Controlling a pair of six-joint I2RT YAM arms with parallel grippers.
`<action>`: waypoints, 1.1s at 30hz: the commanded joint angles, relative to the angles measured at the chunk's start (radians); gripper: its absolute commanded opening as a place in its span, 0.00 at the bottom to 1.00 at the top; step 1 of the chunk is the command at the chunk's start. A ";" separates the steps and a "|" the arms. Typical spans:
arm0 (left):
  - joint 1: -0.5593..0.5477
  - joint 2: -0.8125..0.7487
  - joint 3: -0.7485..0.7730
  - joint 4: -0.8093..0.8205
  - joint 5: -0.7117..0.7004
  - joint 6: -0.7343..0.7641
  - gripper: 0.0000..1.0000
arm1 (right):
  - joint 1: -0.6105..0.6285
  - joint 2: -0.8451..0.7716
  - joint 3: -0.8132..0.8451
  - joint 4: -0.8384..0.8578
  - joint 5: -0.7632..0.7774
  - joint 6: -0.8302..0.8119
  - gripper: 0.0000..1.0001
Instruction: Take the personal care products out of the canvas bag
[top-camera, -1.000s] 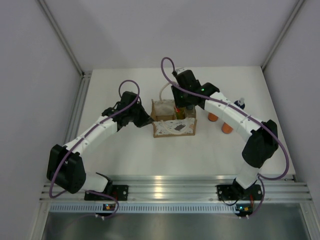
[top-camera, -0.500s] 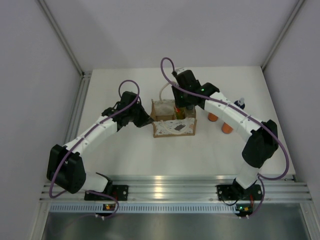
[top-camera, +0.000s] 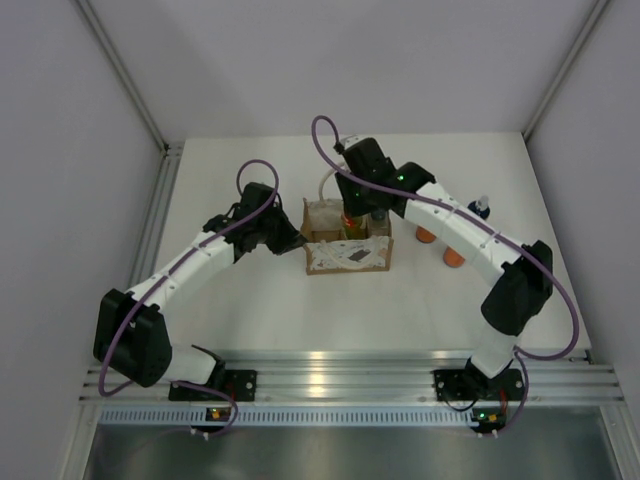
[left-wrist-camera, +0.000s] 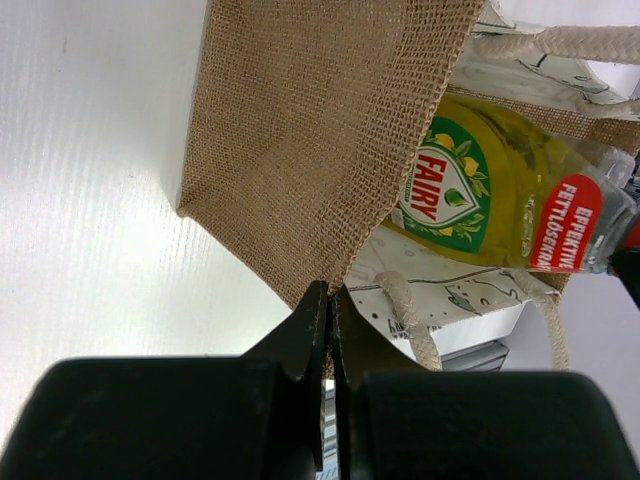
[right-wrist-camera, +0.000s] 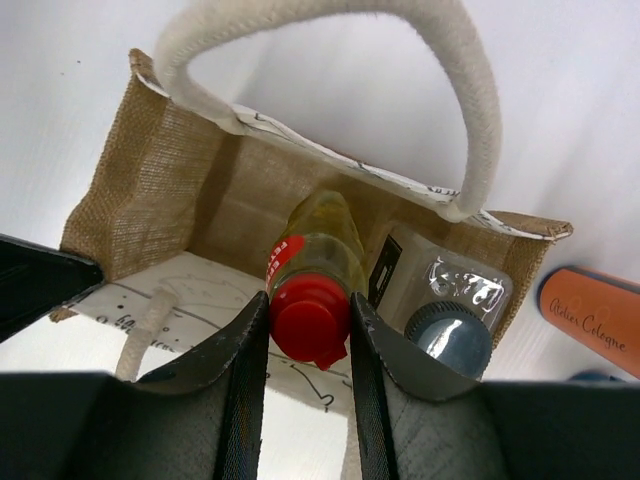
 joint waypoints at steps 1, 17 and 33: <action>0.013 -0.019 0.000 0.019 -0.017 0.012 0.00 | 0.025 -0.033 0.133 0.034 0.006 -0.019 0.00; 0.013 -0.016 -0.004 0.019 -0.013 0.004 0.00 | 0.054 -0.103 0.361 -0.117 0.044 -0.024 0.00; 0.013 -0.005 -0.001 0.019 -0.010 0.006 0.00 | -0.036 -0.283 0.467 -0.241 0.156 -0.006 0.00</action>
